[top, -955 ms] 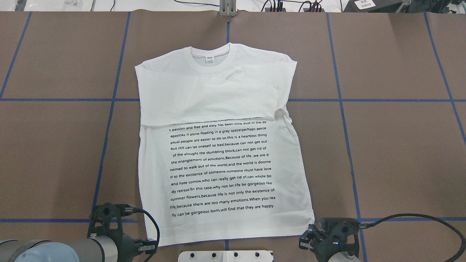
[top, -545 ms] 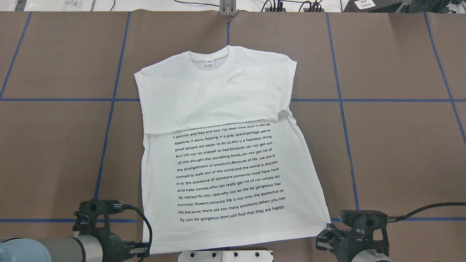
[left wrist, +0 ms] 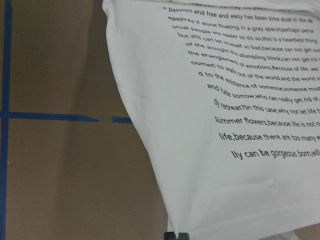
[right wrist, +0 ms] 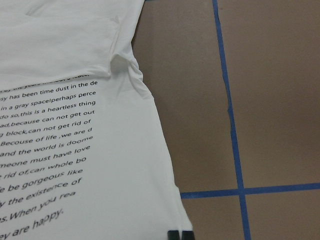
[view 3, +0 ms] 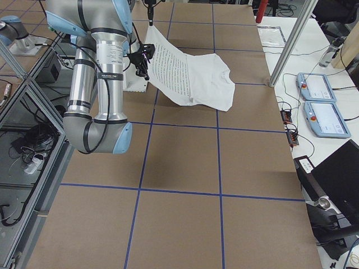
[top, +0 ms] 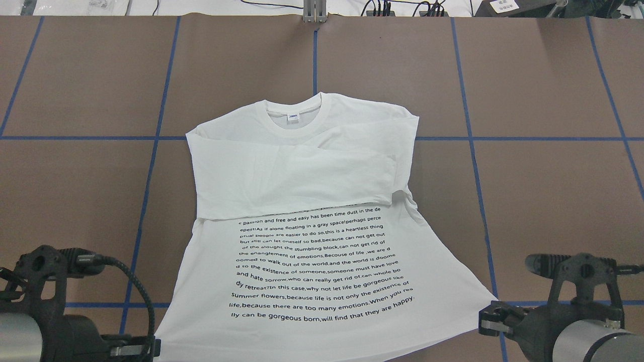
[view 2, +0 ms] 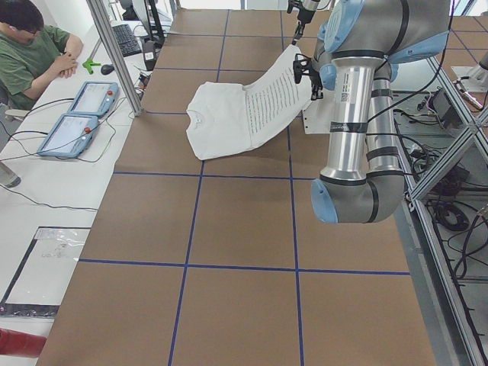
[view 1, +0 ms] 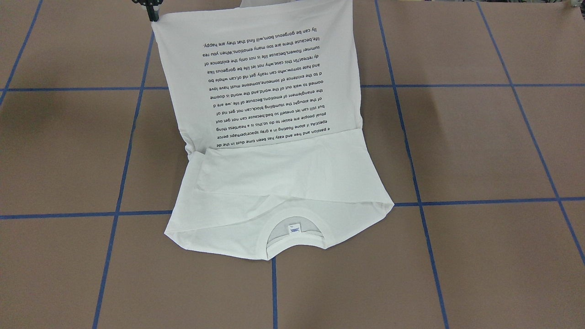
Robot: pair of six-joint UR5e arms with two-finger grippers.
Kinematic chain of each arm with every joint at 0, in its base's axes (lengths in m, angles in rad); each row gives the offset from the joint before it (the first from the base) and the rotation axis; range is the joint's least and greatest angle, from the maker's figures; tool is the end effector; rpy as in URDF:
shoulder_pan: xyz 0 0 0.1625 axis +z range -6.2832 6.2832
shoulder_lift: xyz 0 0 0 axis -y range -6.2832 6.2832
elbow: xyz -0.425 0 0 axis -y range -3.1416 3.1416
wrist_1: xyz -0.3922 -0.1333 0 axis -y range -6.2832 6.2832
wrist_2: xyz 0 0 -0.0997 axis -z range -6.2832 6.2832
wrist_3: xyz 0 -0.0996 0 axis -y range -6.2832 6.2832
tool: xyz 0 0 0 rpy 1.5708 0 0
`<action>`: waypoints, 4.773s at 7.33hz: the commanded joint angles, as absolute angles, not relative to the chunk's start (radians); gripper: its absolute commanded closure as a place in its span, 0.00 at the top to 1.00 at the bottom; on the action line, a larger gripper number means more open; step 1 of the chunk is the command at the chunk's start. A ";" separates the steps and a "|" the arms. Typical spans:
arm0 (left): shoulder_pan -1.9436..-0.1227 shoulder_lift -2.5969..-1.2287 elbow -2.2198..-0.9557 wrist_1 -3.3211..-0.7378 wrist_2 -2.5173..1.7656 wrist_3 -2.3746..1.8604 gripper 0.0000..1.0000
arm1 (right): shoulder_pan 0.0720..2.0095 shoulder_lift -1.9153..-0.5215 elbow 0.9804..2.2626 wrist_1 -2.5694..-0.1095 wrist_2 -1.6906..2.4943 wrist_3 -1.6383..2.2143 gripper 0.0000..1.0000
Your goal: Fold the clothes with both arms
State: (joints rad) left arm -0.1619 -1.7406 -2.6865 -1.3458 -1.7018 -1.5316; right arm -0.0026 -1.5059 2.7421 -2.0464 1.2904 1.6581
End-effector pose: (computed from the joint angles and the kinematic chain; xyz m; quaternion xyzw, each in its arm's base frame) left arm 0.2935 -0.1698 0.1663 -0.0055 0.5078 -0.0197 0.8612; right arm -0.2950 -0.1601 0.2168 0.1131 -0.3730 0.0908 0.9164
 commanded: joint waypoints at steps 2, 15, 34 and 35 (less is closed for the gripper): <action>-0.456 -1.911 -2.497 -1.312 -1.721 -1.251 0.00 | 0.358 -1.099 2.554 -2.239 1.466 1.407 0.00; -0.776 -2.157 -1.400 -1.988 -1.700 -0.916 0.00 | 0.715 -0.833 1.436 -1.529 1.565 1.166 0.00; -0.453 -1.774 -1.821 -2.108 -1.691 -1.180 0.00 | 0.738 -0.874 1.483 -1.416 1.624 1.043 1.00; -0.457 -1.725 -1.860 -2.108 -1.692 -1.163 0.00 | 0.733 -0.873 1.483 -1.414 1.624 1.049 1.00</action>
